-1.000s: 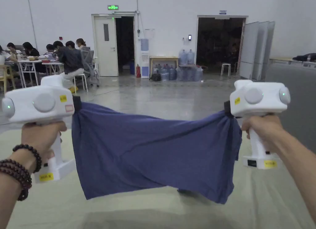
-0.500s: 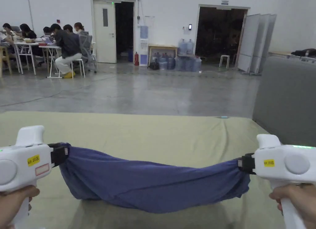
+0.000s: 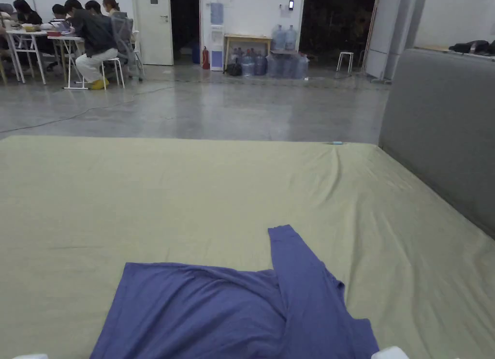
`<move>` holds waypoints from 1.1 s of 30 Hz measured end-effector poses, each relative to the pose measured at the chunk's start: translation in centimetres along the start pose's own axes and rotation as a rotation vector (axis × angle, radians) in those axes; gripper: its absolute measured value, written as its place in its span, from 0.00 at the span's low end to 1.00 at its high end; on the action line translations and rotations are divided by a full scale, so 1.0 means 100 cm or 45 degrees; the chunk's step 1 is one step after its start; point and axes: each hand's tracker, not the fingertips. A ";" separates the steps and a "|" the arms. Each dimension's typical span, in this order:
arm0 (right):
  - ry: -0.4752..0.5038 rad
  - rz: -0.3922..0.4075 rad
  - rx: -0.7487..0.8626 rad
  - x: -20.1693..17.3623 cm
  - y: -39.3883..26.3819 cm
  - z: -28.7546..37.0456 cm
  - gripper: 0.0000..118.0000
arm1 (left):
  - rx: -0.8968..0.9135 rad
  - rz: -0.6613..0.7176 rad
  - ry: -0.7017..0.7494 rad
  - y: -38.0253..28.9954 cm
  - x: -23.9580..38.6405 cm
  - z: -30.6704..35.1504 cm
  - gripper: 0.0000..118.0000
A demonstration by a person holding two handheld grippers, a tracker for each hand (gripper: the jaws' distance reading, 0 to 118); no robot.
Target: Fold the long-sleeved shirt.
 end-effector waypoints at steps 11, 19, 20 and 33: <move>-0.031 0.003 0.016 0.008 0.014 0.025 0.80 | 0.103 -0.052 -0.129 0.017 -0.001 0.012 0.98; -0.068 -0.141 0.204 0.038 0.133 0.015 0.00 | 0.150 0.003 -0.053 0.103 0.018 -0.027 0.00; -0.055 -0.137 0.194 0.044 0.156 0.004 0.00 | 0.188 0.003 -0.018 0.113 0.019 -0.040 0.00; -0.111 -0.280 0.116 0.111 0.390 -0.183 0.76 | 0.166 0.053 -0.031 0.203 0.026 -0.140 0.00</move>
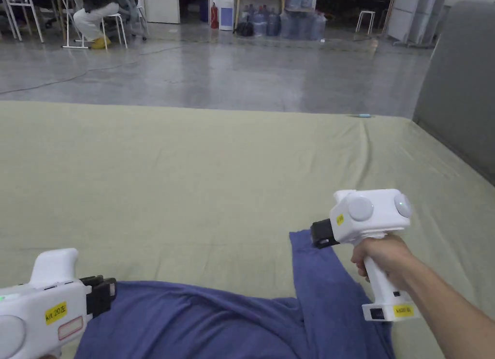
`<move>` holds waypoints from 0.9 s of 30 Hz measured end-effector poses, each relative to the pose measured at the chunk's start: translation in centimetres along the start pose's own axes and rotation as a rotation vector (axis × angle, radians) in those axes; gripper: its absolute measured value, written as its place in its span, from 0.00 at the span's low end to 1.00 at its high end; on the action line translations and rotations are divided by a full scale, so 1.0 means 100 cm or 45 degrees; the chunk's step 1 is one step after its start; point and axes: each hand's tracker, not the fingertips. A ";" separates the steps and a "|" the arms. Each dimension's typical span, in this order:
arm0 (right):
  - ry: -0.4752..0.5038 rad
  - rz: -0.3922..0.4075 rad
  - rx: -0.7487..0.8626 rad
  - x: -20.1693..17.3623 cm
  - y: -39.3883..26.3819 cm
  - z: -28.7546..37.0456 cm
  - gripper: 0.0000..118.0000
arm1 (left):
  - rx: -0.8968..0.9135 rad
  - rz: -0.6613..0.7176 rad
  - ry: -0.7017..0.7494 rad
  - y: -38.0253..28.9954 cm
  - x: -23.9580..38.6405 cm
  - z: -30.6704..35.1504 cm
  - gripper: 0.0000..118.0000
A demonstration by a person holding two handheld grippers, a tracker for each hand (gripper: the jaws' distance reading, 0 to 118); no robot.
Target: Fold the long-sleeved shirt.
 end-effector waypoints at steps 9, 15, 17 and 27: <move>-0.034 -0.027 -0.105 -0.022 -0.020 -0.044 0.00 | -0.062 0.000 0.000 -0.007 -0.016 -0.035 0.00; -0.010 0.044 0.017 -0.023 -0.036 0.038 0.00 | -0.028 0.026 -0.011 -0.010 -0.002 -0.006 0.00; 0.005 0.066 0.095 -0.015 -0.051 0.077 0.00 | -0.009 0.028 -0.022 -0.008 -0.001 0.006 0.00; 0.259 0.110 0.075 0.005 -0.237 0.252 0.00 | 0.058 -0.013 -0.045 -0.020 0.016 0.079 0.00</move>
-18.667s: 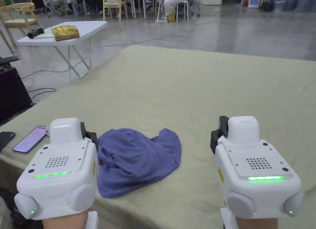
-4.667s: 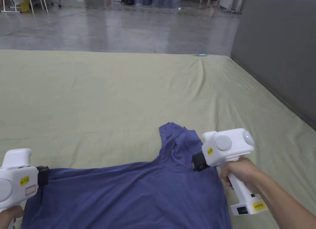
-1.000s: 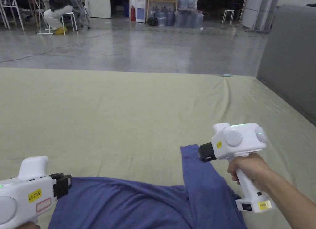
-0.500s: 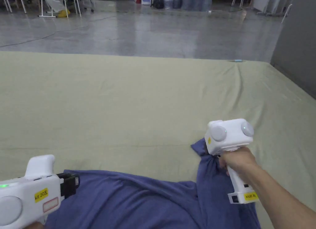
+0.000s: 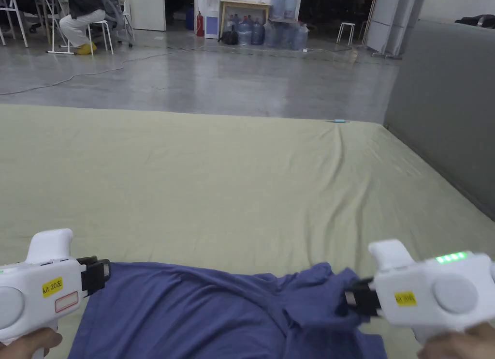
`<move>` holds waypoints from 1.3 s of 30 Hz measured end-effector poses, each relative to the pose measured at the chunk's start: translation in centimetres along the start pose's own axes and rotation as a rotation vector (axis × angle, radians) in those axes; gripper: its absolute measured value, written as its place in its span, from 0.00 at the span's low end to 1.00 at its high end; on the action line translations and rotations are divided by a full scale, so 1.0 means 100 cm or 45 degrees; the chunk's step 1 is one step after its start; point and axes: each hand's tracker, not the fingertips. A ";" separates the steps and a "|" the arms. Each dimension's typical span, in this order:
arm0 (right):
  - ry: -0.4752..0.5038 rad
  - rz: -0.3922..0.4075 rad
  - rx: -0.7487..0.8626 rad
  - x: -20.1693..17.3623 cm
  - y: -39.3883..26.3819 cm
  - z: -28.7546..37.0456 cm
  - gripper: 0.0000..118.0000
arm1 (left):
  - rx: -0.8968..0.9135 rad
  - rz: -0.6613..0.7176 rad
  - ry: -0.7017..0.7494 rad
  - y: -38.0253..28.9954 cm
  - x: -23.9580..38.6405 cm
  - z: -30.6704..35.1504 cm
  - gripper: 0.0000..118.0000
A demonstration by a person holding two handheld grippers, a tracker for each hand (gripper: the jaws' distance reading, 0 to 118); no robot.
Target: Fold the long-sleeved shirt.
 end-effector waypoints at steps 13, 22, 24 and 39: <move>-0.017 -0.023 -0.291 -0.036 -0.137 -0.025 0.28 | 0.013 -0.013 -0.015 -0.012 0.010 0.038 0.00; -0.072 -0.034 0.054 -0.030 -0.054 0.013 0.25 | 0.024 -0.002 -0.021 -0.010 0.010 0.034 0.00; -0.133 0.004 0.096 -0.028 -0.036 0.002 0.00 | 0.011 -0.001 -0.020 -0.012 0.010 0.028 0.00; -0.083 -0.121 0.079 -0.004 0.010 -0.070 0.00 | -0.274 0.128 0.270 0.035 -0.060 -0.155 0.75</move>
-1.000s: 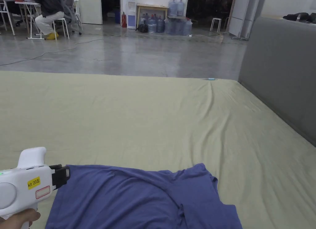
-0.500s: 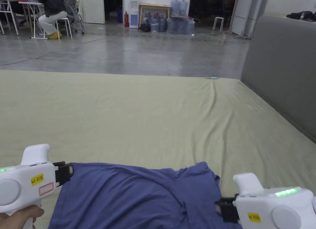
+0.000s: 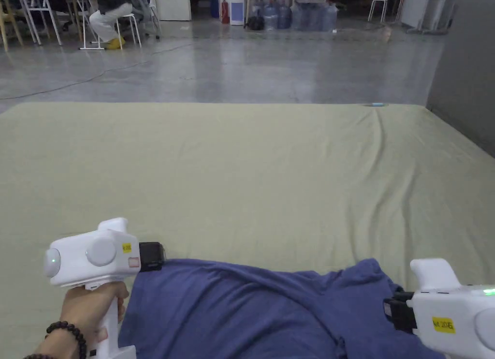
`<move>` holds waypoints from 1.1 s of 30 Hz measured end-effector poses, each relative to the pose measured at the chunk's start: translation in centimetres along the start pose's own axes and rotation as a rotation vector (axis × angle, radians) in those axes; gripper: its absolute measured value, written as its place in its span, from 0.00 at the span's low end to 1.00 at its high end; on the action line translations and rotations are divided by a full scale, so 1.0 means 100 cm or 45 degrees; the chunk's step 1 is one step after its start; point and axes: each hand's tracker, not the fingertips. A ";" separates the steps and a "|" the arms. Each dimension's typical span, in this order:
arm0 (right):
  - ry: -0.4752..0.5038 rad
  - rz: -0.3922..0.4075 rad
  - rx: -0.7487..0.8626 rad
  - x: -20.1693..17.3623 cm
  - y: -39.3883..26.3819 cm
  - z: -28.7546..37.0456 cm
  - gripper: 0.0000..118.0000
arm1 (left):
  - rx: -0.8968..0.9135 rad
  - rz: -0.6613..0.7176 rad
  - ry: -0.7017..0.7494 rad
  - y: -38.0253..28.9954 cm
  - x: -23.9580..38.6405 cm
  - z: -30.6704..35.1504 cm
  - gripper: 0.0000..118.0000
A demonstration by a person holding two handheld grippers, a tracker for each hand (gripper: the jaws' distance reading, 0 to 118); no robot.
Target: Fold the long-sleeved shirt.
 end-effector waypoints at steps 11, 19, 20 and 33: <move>-0.078 0.017 -0.092 0.020 0.018 -0.032 0.00 | 0.001 -0.249 0.181 -0.009 0.025 -0.041 0.00; -0.139 -0.102 -0.125 0.052 0.112 -0.095 0.63 | 0.114 -0.247 0.023 -0.013 0.036 0.036 0.00; -0.100 -0.156 -0.161 0.056 0.120 -0.106 0.78 | 0.116 -0.229 0.011 -0.008 0.034 0.036 0.00; -0.177 -0.167 -0.500 0.058 0.125 -0.190 0.23 | 0.099 -0.149 -0.015 -0.002 0.029 0.040 0.00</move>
